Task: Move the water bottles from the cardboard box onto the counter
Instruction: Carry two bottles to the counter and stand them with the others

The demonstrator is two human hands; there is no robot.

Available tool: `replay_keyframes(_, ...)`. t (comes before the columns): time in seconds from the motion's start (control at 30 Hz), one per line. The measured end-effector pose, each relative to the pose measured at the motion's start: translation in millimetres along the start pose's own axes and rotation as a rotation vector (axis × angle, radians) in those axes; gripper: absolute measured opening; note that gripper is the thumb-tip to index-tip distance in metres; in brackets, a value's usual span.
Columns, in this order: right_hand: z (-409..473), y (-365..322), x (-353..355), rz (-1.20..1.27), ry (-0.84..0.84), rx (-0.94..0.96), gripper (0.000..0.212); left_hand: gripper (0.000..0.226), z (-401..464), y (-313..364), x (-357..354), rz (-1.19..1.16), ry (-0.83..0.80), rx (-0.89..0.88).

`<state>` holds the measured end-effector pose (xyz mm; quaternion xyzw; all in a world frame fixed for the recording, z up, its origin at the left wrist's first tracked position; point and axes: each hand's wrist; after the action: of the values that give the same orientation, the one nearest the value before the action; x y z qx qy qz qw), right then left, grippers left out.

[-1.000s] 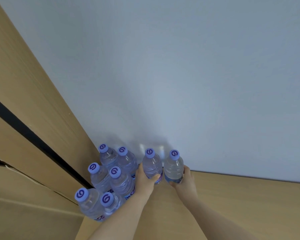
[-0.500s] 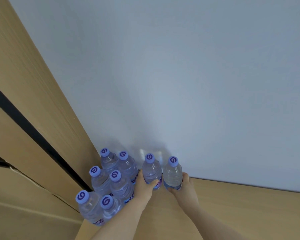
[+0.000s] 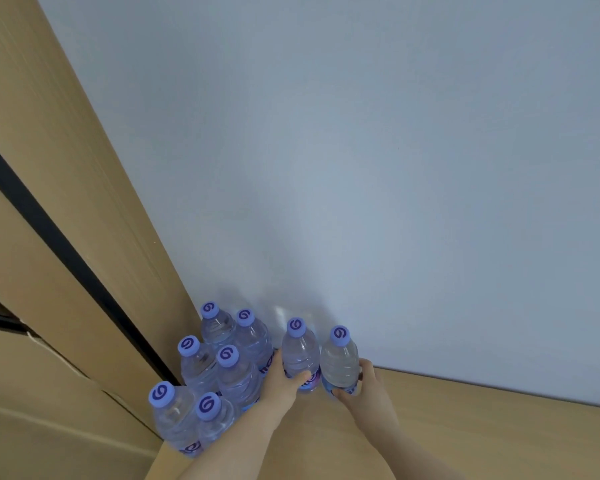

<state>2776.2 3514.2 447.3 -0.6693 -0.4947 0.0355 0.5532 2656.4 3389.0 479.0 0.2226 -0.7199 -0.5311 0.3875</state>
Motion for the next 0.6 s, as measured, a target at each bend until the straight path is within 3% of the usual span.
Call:
replay_keyframes(0.23, 1.2, -2.1, -2.6, 0.007, -0.05, -0.029, 0.053, 0.036, -3.0, 5.2, -5.0, 0.072, 0.056, -0.034)
replay_keyframes(0.47, -13.3, 2.5, -1.5, -0.064, -0.079, -0.139, 0.03, 0.004, -28.5, 4.1, -2.0, 0.161, 0.049, -0.03)
replay_keyframes(0.6, -29.0, 8.9, -15.6, -0.189, -0.158, -0.126, 0.025, 0.024, -57.0, -25.3, -2.2, 0.233, -0.048, 0.16)
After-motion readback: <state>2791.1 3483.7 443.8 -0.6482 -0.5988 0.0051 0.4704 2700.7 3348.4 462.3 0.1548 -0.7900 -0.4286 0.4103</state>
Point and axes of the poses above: each hand's wrist, its own z-axis towards the middle knuckle, its own x-axis out of the back of the hand, y = z × x, and after that the axes turned 11 degrees about -x, right-handed
